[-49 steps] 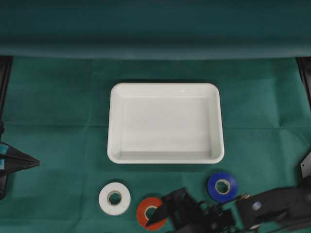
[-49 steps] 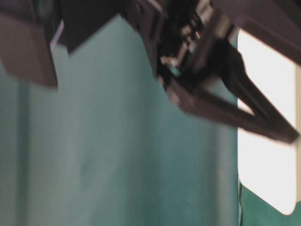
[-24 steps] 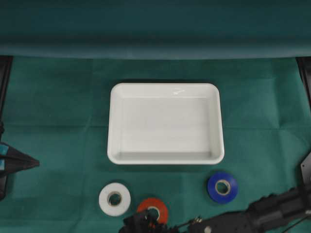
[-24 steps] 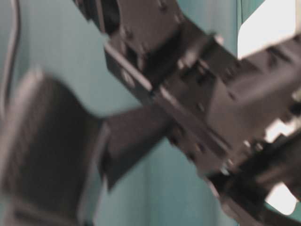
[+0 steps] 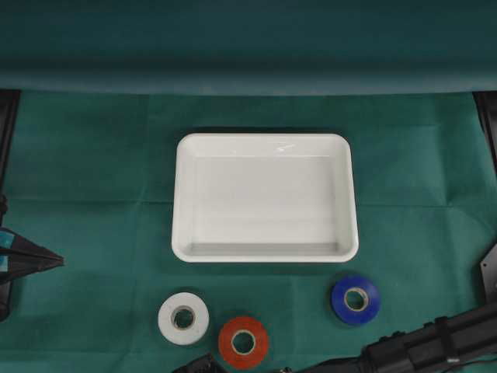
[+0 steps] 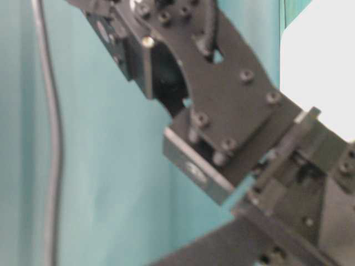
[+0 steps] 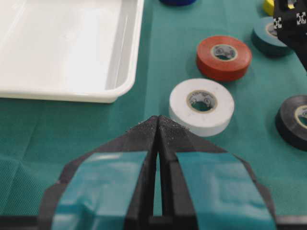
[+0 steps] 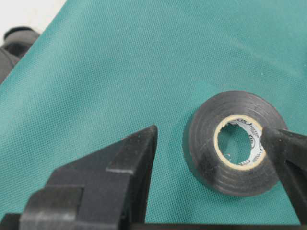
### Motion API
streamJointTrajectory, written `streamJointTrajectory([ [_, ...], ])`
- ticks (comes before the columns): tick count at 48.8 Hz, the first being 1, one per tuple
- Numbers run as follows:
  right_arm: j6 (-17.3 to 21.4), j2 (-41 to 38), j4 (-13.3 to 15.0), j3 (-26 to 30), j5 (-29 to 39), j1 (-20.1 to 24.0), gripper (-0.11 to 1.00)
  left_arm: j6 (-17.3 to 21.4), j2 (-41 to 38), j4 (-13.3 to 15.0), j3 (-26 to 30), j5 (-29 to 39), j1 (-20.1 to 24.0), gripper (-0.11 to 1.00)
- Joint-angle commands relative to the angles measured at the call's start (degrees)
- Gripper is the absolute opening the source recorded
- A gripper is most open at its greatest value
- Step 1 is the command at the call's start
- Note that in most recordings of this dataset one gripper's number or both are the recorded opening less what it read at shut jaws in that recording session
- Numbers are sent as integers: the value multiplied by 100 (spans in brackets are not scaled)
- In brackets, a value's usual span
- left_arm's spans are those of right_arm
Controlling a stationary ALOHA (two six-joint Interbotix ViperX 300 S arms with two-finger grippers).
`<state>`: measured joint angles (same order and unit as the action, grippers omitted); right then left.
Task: Put the tape into the white case with the right arm.
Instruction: 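Move the right gripper toward the black tape roll near the front, then lower the right gripper into the black roll's hole and close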
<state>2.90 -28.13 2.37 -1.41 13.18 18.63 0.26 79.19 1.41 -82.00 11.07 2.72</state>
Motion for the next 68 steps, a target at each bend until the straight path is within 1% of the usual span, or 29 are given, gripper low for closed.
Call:
streamJointTrajectory([
  [1,18,79,9,176,9,9,78,0,-44,0,62,-70,9,0],
  [29,35,-387,44,308,-44,-62,78,-18,-44,0,0,-132,0,0],
  [51,62,-404,44,413,-88,-88,77,0,-44,0,-35,-176,0,0],
  [53,88,-404,53,439,-62,-88,73,0,-44,0,-44,-176,0,0],
  [54,114,-404,44,457,-62,-88,70,0,-44,0,-35,-176,0,0],
  [56,176,-422,53,466,-53,-88,60,0,-44,0,-44,-176,0,0],
  [61,325,-457,53,510,44,-88,30,0,-9,0,-44,-176,0,0],
  [64,404,-492,53,554,193,-88,14,0,26,0,-53,-176,0,0],
  [66,466,-519,53,589,325,-88,6,0,53,0,-53,-176,0,0],
  [68,519,-545,53,642,466,-88,1,0,97,0,-70,-176,0,0],
])
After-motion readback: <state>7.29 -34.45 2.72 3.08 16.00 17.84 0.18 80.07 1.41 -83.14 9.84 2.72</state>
